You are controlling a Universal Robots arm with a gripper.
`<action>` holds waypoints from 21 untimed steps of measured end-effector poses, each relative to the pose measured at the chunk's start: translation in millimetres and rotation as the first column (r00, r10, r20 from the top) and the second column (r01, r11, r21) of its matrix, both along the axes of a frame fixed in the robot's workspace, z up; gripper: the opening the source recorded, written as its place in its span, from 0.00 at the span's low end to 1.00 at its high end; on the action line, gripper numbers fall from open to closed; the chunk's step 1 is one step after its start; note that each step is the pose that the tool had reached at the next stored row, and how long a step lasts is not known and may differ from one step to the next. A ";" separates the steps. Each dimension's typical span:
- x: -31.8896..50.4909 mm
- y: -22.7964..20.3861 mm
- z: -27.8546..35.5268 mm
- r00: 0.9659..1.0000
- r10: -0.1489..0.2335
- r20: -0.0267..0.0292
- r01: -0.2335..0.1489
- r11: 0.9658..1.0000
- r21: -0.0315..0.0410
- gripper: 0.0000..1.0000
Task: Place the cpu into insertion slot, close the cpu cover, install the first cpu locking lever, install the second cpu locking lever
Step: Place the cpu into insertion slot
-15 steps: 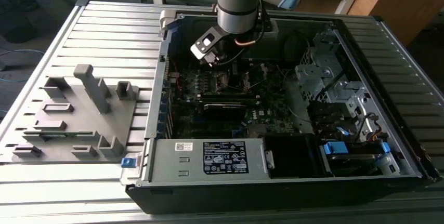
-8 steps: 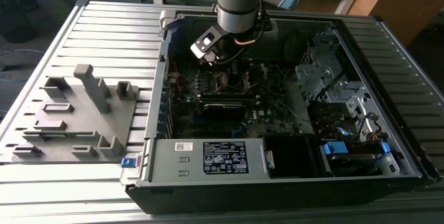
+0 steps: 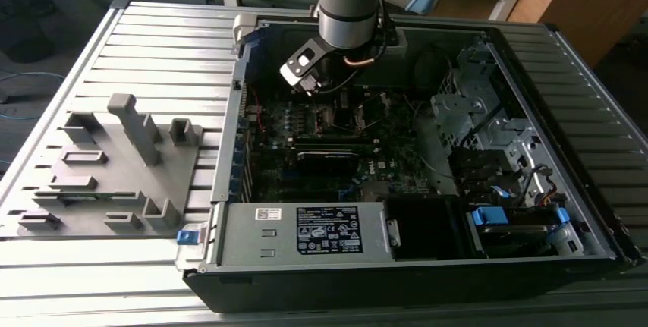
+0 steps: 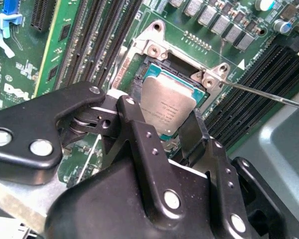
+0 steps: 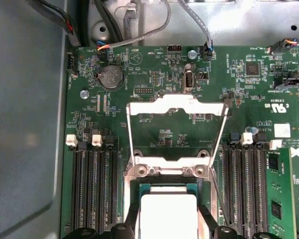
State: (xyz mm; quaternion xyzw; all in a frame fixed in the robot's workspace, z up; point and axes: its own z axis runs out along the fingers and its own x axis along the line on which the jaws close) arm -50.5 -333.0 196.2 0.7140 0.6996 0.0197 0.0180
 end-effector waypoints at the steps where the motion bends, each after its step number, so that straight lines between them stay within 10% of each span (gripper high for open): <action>1: 0.3 -0.2 0.0 1.000 0.000 0.000 0.000 1.000 0.000 0.54; 21: -0.1 -0.3 -2.3 1.000 0.000 0.000 0.000 1.000 0.000 0.54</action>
